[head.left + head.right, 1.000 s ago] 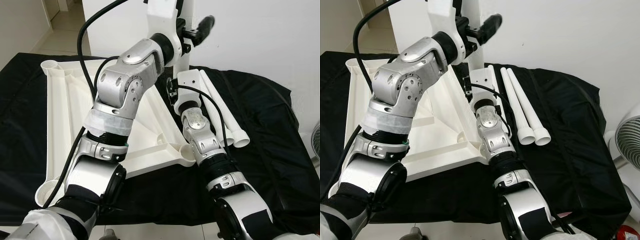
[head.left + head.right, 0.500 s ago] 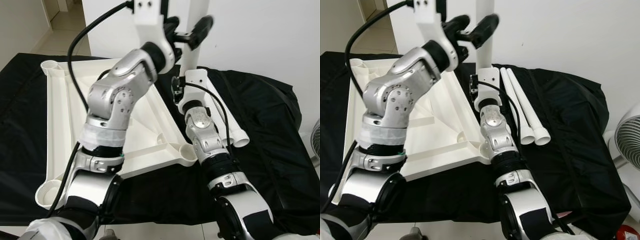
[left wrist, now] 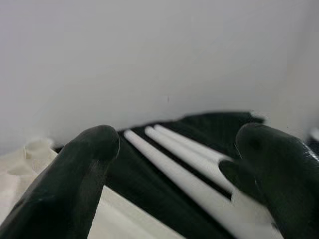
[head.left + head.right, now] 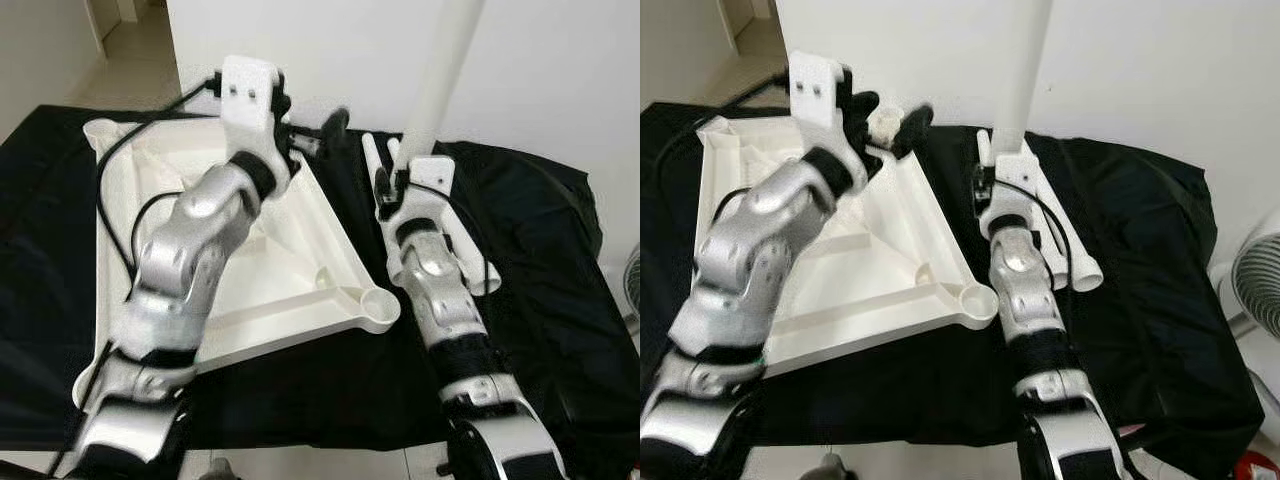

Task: Building children table

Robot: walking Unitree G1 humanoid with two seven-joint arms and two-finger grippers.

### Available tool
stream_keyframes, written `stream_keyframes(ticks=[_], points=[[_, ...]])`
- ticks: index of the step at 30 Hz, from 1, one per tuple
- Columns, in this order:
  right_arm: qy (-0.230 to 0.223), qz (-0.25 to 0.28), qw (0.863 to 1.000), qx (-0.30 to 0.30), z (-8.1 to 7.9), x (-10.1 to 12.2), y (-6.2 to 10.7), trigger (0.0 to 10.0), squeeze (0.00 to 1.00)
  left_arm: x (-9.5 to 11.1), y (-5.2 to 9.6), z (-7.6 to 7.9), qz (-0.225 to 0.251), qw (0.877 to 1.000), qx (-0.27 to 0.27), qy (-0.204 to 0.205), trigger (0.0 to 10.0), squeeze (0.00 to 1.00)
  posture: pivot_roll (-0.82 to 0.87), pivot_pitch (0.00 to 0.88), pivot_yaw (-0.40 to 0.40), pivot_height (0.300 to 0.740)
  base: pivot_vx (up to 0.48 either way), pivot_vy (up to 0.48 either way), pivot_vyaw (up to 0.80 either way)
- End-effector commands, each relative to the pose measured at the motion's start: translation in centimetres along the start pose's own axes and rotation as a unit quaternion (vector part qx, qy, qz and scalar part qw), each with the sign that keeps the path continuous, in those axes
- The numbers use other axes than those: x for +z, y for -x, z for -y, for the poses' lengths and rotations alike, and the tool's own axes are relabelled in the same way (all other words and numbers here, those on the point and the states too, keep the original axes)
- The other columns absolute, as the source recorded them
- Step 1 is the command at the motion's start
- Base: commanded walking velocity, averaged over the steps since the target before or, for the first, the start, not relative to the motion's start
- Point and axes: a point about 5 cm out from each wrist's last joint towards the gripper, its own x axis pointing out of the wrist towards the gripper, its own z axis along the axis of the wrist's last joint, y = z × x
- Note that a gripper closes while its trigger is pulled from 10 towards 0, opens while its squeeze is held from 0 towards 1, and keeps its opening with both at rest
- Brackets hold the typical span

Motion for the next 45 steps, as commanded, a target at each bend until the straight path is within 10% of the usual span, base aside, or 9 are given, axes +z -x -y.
stream_keyframes(ticks=[1, 22, 45], points=[[0.002, 0.012, 1.0, 0.008, 0.2, 0.4, 0.3, 10.0, 0.0, -0.4, -0.1, 1.0, -0.004, 0.999, -0.04, -0.019, 10.0, 0.0, 0.06, 0.01, -0.067, 0.74, 0.0, 0.0, 0.0], [-0.04, 0.019, 0.994, 0.096, -0.7, -0.8, 5.2, 10.0, 0.0, -6.7, 3.6, 4.3, -0.085, 0.986, -0.136, -0.042, 10.0, 0.0, 0.04, 0.009, -0.068, 0.74, 0.0, 0.0, 0.0], [-0.039, -0.036, 0.991, 0.122, 0.0, -3.4, 8.1, 10.0, 0.0, -8.4, 6.1, 4.5, -0.111, 0.984, -0.131, -0.04, 10.0, 0.0, 0.05, 0.003, -0.064, 0.74, 0.0, 0.0, 0.0]])
